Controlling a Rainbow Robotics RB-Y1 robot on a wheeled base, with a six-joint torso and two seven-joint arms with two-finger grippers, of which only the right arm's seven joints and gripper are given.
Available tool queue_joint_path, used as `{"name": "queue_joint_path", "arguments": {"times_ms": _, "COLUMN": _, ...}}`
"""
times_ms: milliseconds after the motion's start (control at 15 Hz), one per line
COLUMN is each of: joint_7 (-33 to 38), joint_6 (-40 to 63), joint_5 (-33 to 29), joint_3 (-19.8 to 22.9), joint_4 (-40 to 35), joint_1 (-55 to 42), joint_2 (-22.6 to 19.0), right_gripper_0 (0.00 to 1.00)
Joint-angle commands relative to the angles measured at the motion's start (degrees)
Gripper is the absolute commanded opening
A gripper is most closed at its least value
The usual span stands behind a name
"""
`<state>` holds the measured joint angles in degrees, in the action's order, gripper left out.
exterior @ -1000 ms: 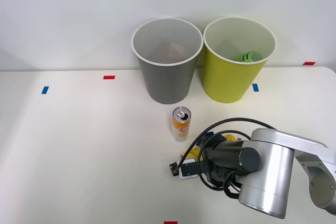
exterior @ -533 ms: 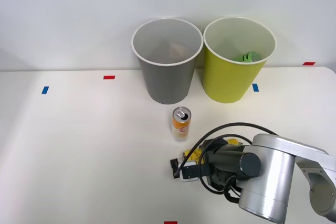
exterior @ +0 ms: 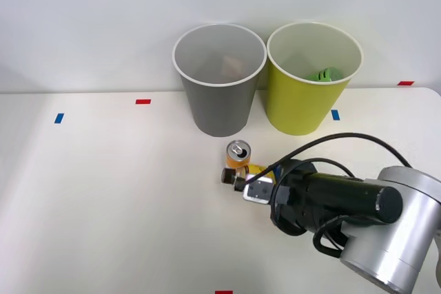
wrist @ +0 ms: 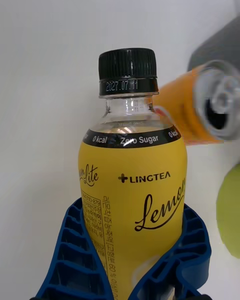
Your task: Put cans in the gray bin, plastic bottles in the light green bin
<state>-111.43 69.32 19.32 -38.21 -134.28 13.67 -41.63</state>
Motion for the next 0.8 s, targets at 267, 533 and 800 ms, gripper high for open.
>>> {"name": "queue_joint_path", "arguments": {"times_ms": 267, "joint_7": 11.77, "joint_6": -2.44, "joint_5": 1.51, "joint_3": 12.63, "joint_4": -9.25, "joint_1": -7.08, "joint_2": 1.64, "right_gripper_0": 0.00}}
{"name": "queue_joint_path", "arguments": {"times_ms": 533, "joint_7": 13.44, "joint_6": -2.44, "joint_5": 10.38, "joint_3": 23.88, "joint_4": -10.30, "joint_1": -8.22, "joint_2": 4.89, "right_gripper_0": 0.00}}
{"name": "queue_joint_path", "arguments": {"times_ms": 800, "joint_7": 19.76, "joint_6": -4.20, "joint_5": 12.93, "joint_3": 29.51, "joint_4": -10.30, "joint_1": -8.14, "joint_2": 9.20, "right_gripper_0": 0.00}}
